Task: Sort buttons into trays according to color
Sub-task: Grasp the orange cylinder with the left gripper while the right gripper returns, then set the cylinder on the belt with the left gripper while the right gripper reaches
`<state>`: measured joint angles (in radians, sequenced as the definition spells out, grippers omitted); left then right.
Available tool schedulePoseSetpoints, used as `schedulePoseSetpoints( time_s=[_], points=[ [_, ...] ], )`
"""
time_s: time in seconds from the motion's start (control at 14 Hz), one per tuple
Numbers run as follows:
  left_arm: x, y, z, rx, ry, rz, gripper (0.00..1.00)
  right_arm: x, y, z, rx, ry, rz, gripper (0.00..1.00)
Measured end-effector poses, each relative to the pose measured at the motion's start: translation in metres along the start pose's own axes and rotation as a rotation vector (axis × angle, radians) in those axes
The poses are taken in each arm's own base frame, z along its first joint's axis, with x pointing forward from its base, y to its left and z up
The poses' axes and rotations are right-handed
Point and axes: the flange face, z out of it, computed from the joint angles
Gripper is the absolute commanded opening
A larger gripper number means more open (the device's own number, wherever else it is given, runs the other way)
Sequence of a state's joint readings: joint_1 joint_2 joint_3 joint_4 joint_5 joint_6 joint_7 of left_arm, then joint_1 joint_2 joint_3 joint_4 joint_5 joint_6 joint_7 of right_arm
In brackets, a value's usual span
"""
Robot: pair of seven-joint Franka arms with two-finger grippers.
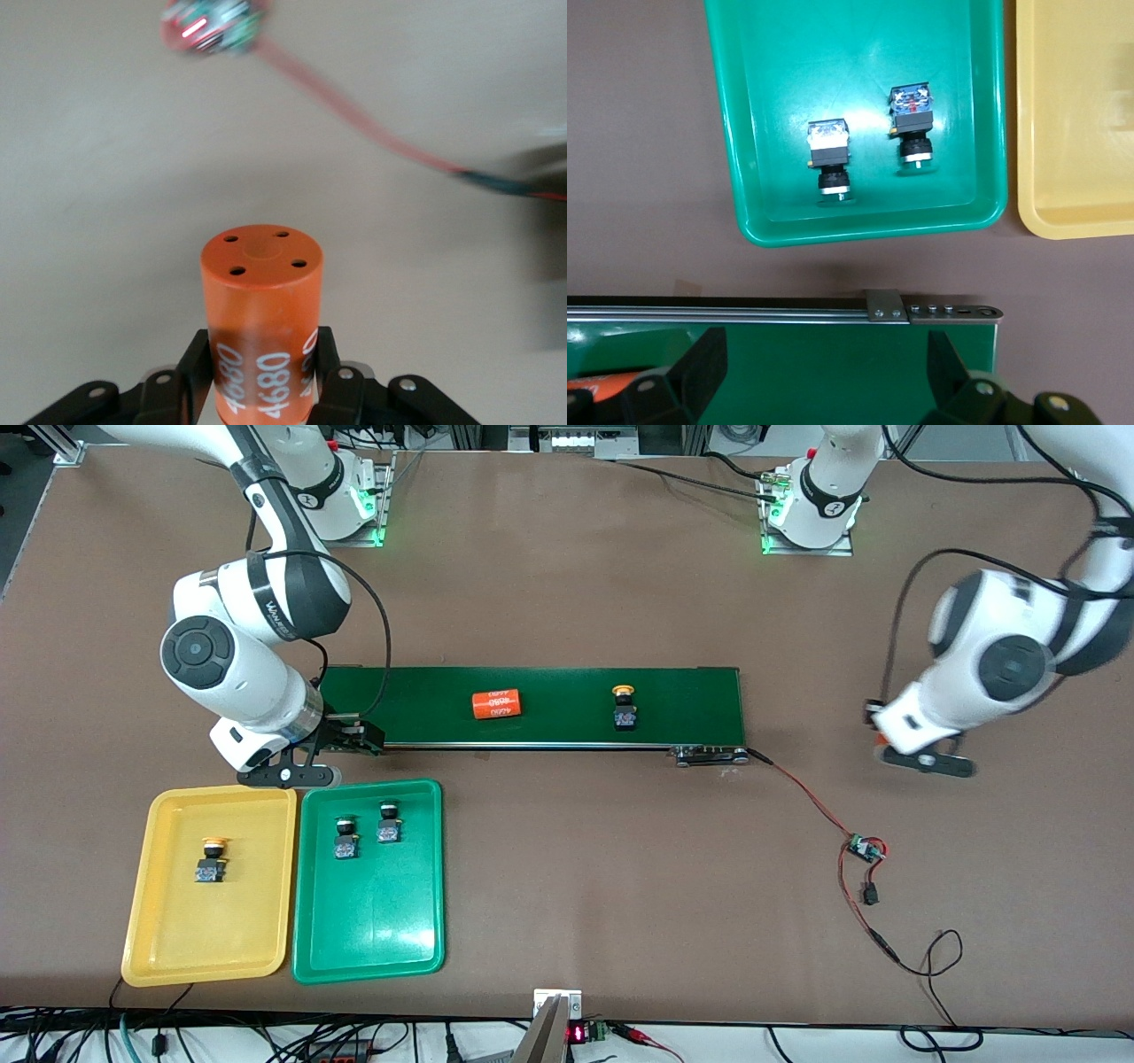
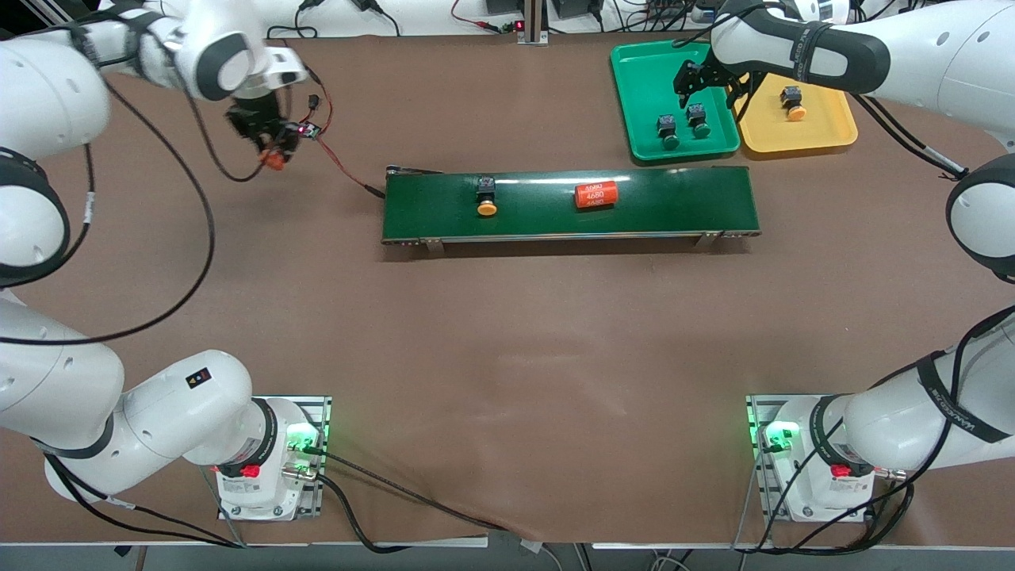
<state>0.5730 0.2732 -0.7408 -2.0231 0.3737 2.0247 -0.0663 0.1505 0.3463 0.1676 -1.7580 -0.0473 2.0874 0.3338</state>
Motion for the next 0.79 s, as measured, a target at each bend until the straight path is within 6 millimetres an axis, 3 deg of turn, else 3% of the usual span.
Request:
schedulePoseSetpoints(
  time_s=[0.21, 0.5, 0.57, 0.79],
  points=[
    [0.006, 0.088, -0.020, 0.027, 0.032, 0.205, 0.00, -0.009, -0.029, 0.000, 0.007, 0.004, 0.054, 1.00],
    [0.003, 0.168, -0.022, 0.038, 0.048, 0.494, 0.00, -0.055, -0.134, -0.001, 0.022, 0.022, 0.119, 1.00],
    [0.003, 0.185, -0.018, 0.033, 0.047, 0.559, 0.00, -0.066, -0.152, -0.001, 0.024, 0.024, 0.115, 1.00],
    [-0.002, 0.233, 0.003, 0.020, 0.023, 0.741, 0.00, -0.077, -0.170, -0.001, 0.026, 0.025, 0.109, 1.00]
  ],
)
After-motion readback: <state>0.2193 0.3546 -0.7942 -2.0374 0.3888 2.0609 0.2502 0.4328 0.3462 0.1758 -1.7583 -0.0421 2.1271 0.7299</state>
